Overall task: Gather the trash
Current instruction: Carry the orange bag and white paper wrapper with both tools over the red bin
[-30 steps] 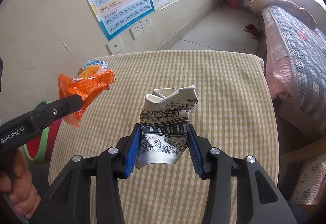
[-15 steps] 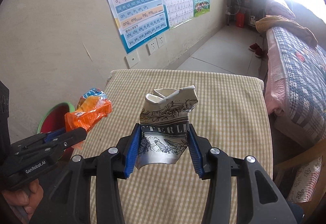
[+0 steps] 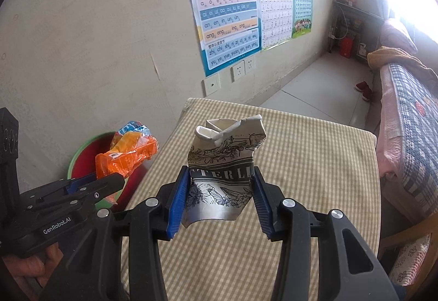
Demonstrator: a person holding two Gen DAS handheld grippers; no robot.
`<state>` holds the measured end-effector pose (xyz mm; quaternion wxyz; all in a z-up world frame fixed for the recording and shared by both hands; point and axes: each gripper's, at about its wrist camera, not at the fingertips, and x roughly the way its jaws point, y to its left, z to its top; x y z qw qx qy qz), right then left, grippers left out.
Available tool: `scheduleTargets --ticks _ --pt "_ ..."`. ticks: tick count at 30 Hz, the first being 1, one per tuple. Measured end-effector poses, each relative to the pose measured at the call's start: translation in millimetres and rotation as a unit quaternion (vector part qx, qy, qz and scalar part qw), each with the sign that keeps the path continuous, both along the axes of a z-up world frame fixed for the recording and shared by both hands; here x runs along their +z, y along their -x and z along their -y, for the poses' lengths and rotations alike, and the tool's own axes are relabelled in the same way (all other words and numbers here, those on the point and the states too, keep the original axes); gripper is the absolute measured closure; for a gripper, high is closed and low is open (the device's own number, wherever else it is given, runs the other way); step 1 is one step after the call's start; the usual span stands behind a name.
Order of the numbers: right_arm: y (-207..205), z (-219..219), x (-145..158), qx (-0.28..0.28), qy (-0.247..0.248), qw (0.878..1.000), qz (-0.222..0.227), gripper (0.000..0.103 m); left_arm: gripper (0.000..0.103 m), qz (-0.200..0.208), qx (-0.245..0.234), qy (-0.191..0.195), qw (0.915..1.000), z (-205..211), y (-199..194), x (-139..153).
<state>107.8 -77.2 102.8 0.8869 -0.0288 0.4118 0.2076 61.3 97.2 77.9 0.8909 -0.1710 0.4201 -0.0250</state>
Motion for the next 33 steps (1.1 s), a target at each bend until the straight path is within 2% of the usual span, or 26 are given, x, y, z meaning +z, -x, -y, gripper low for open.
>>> scheduleTargets --ticks 14,33 --pt "5.8 -102.2 -0.7 0.084 0.012 0.996 0.004 0.059 0.068 0.007 0.079 0.019 0.9967 -89.8 32.0 -1.0" --pt "14.8 -221.7 -18.2 0.175 0.016 0.984 -0.01 0.059 0.068 -0.004 0.172 0.04 0.9843 -189.8 73.4 -18.8"
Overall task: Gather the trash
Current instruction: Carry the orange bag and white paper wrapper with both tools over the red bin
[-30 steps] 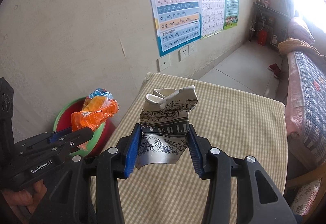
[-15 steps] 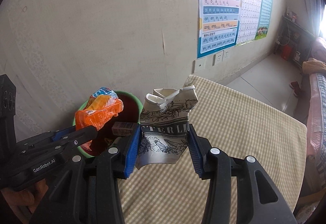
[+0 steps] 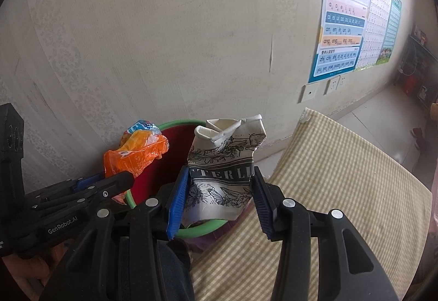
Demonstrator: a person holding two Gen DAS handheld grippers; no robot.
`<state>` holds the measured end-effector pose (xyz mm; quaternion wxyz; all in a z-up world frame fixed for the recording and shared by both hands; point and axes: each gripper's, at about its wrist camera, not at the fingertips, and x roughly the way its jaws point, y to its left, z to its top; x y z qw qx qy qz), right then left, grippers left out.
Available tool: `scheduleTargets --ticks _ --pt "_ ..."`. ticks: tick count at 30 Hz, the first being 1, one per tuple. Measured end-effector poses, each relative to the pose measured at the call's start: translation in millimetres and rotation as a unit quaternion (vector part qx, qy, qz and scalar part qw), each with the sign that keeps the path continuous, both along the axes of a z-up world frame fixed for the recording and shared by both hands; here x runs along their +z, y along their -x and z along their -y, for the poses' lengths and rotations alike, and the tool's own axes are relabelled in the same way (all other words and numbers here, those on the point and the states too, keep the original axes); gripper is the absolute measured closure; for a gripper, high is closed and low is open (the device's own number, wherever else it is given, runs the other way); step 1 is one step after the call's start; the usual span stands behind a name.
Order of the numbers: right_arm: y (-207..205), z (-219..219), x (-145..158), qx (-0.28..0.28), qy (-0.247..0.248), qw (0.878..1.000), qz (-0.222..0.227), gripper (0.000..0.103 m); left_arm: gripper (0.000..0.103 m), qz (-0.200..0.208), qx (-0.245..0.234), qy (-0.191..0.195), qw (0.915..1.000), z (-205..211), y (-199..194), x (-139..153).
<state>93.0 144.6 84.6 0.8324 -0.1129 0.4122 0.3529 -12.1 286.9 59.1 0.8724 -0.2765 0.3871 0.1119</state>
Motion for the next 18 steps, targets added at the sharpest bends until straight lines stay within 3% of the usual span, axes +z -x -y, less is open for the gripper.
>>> scheduleTargets --ticks 18 --pt "-17.0 -43.2 -34.0 0.025 0.016 0.999 -0.024 0.059 0.068 -0.017 0.019 0.022 0.9994 -37.6 -6.9 -31.1"
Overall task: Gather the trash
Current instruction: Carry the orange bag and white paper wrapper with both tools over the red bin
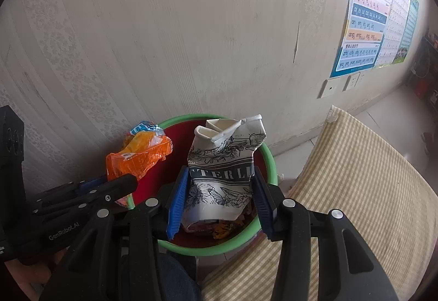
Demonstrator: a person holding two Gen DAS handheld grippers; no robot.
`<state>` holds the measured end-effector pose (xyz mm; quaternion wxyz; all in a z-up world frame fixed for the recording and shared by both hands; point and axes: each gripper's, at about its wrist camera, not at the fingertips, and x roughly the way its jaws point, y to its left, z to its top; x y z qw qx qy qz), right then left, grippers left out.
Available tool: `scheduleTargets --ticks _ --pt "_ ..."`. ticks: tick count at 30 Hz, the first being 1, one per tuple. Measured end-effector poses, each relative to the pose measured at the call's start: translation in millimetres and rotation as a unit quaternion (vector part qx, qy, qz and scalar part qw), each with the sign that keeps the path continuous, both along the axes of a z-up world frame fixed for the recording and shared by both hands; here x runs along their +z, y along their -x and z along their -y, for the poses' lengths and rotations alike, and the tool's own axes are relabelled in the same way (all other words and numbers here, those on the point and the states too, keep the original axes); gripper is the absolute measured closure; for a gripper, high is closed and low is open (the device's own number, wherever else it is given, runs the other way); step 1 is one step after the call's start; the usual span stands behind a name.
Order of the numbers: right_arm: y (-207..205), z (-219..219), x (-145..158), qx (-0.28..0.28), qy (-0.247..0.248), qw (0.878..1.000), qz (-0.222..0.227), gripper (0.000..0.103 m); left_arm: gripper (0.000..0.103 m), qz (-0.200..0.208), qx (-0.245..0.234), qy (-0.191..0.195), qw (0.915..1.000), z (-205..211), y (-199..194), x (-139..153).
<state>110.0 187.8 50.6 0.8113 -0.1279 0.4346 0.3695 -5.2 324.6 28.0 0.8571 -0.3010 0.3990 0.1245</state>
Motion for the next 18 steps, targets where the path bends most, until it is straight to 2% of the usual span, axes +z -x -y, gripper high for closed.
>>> scheduleTargets --ticks 18 --pt "-11.7 -24.1 -28.4 0.009 0.016 1.0 -0.02 0.059 0.068 -0.018 -0.002 0.018 0.9997 -11.3 -11.9 -29.1"
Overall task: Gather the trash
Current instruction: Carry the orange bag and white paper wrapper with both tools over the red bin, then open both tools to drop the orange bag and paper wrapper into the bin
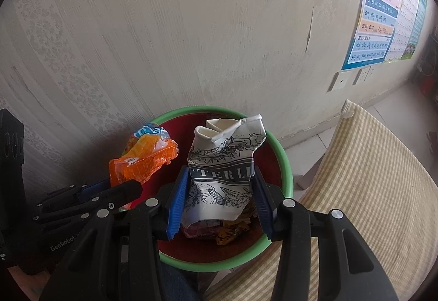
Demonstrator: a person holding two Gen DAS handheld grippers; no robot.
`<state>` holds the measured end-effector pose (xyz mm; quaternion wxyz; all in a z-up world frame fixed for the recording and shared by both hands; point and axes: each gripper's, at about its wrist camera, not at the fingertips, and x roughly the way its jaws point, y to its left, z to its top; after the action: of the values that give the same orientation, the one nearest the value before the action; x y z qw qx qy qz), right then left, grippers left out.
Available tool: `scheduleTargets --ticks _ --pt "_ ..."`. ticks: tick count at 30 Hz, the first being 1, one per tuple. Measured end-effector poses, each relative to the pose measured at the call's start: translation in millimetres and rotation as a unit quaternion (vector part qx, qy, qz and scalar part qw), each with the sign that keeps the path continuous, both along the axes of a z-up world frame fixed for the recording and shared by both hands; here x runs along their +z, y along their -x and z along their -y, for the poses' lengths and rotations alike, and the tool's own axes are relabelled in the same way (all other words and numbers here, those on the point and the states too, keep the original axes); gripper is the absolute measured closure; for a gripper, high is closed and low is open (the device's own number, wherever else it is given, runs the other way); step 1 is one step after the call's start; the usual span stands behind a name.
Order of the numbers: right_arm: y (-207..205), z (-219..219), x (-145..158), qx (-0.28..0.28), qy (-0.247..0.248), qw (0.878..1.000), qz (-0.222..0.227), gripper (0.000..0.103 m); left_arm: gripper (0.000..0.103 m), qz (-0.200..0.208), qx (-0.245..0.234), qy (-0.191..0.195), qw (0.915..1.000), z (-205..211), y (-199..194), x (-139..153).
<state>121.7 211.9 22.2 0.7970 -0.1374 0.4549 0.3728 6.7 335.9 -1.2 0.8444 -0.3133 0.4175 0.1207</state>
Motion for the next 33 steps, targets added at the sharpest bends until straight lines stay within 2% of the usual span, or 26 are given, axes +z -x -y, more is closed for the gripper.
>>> scheduleTargets --ticks 28,29,32,33 --pt "-7.3 -17.7 -40.4 0.001 0.024 0.999 -0.028 0.058 0.067 -0.034 -0.018 0.016 0.9991 0.3 -25.1 -35.1" --pt "-7.9 -17.4 -41.1 0.0 0.025 0.999 -0.029 0.057 0.067 -0.034 -0.019 0.015 0.9991 0.6 -26.0 -35.4" --pt "-10.8 -13.8 -39.1 -0.014 0.026 0.999 -0.025 0.042 0.059 -0.036 -0.017 0.008 0.9992 1.0 -27.0 -35.7" --pt "-12.3 -11.9 -37.7 -0.019 0.025 0.999 -0.024 0.039 0.053 -0.036 -0.015 0.007 0.9992 0.7 -26.4 -35.4"
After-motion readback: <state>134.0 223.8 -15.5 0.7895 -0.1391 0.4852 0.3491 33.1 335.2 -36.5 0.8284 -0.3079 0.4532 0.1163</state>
